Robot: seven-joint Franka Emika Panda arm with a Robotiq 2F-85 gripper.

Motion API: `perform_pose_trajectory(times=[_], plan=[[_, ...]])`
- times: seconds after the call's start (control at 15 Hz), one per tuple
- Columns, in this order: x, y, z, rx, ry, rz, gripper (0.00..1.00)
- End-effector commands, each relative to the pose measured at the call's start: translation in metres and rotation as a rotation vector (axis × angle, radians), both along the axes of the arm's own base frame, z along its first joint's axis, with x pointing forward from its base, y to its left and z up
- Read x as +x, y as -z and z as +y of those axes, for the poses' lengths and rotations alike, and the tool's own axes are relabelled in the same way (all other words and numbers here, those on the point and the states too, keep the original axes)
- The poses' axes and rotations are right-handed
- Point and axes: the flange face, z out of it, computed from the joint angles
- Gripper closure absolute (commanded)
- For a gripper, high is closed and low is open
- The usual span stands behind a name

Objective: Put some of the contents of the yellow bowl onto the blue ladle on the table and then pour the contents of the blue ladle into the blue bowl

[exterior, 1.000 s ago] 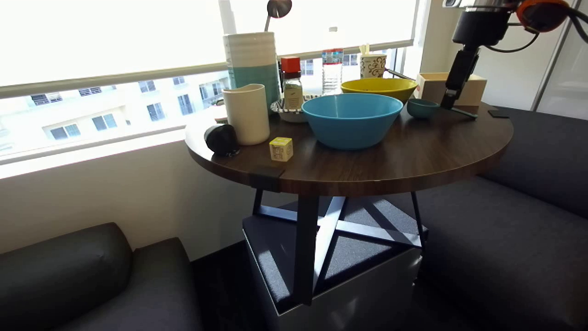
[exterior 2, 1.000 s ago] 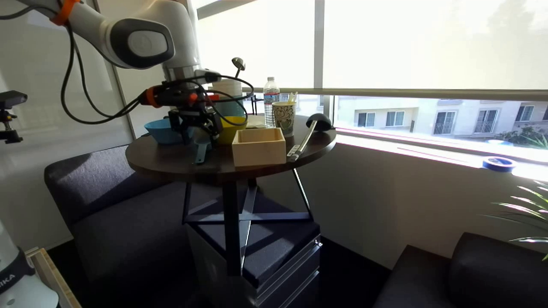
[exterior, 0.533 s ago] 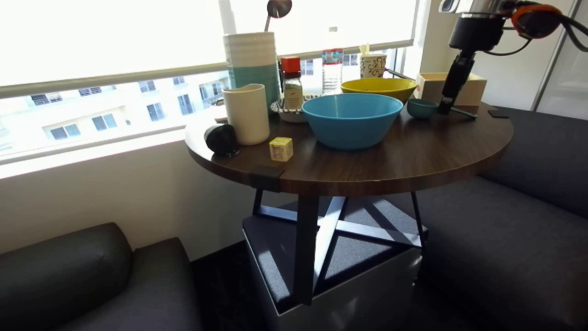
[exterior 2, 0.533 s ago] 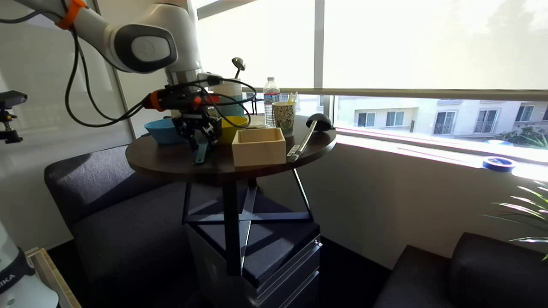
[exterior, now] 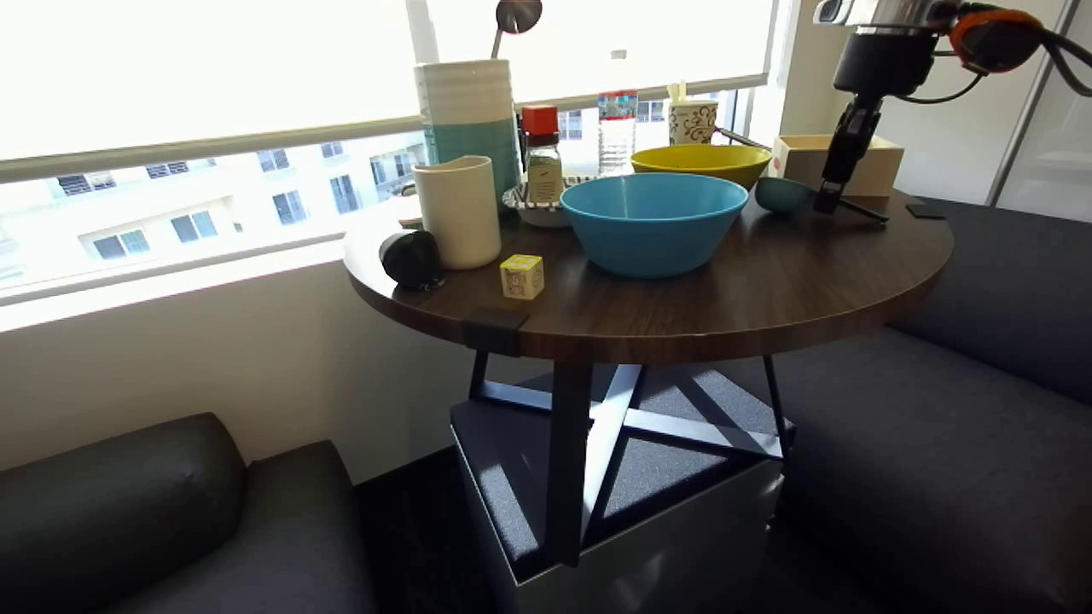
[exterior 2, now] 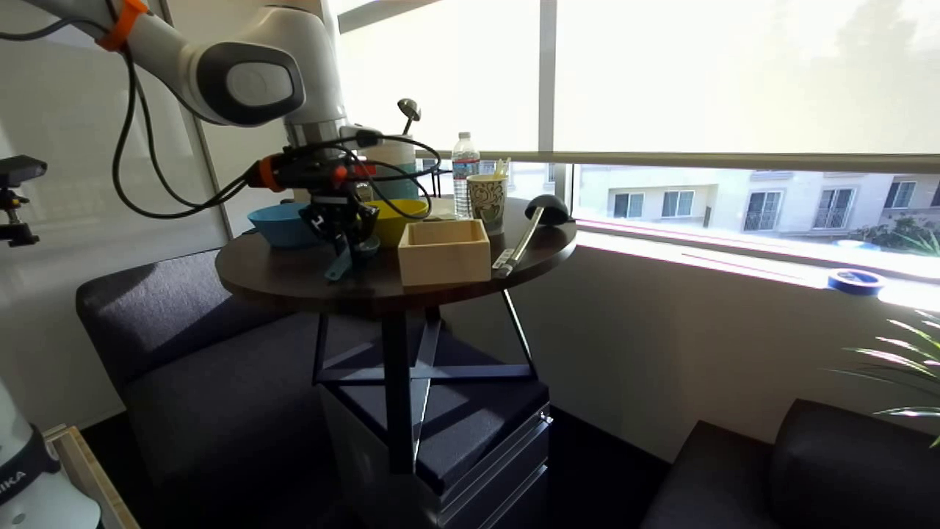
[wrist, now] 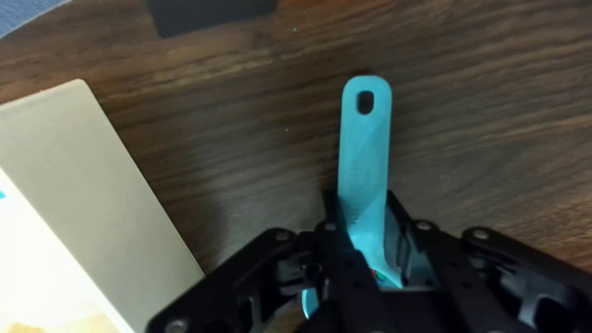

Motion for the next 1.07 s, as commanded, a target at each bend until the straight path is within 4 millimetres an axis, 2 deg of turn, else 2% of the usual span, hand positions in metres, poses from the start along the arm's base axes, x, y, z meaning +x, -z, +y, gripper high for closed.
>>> perform_pose_trajectory(times=[0.0,0.47,1.0], plan=[[0.002,-0.001,0.001,-0.021,-0.019,-0.011,0.94],[-0.001,-0.011,0.004,-0.096,-0.040,-0.026,0.94],[-0.011,-0.030,0.022,-0.188,-0.121,-0.009,0.94]])
